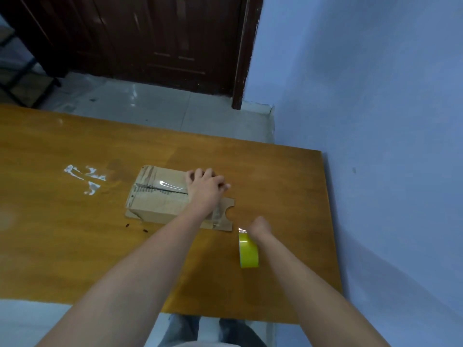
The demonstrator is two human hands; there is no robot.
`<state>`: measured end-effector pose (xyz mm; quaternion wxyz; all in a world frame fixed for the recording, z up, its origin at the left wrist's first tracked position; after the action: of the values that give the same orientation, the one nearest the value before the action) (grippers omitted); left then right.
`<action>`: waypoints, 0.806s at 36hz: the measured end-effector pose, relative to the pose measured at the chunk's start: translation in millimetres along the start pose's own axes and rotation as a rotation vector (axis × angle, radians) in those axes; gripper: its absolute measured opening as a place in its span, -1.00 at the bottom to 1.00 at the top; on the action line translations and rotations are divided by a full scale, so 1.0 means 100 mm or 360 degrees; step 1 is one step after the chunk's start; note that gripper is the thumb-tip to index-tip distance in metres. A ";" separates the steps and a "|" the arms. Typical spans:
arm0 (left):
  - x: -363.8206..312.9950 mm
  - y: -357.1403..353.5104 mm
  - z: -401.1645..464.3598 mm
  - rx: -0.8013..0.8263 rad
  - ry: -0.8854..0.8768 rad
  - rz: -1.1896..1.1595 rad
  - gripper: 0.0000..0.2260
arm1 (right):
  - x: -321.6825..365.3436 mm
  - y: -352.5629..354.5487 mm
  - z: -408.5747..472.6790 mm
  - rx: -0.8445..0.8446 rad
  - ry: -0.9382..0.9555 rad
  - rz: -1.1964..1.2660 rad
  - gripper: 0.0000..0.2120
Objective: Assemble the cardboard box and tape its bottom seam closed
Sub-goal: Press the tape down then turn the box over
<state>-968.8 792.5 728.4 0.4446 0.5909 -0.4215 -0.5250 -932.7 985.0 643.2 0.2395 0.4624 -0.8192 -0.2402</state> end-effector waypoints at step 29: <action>0.21 0.20 -0.15 -0.0457 0.0008 -0.1020 -0.62 | -0.20 0.09 0.23 -0.0212 -0.0136 0.0412 -0.83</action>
<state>-952.9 768.9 743.5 0.3368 0.6259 -0.1355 -0.6902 -943.0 1010.4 627.4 0.2635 0.3254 -0.8636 -0.2806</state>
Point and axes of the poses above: each hand's wrist, its own z-axis towards the middle knuckle, its own y-axis out of the back of the hand, x = y × z, the point moved 10 cm from there along z, towards the middle knuckle, and after that the axes turned 11 degrees about -y, right-handed, at the moved point
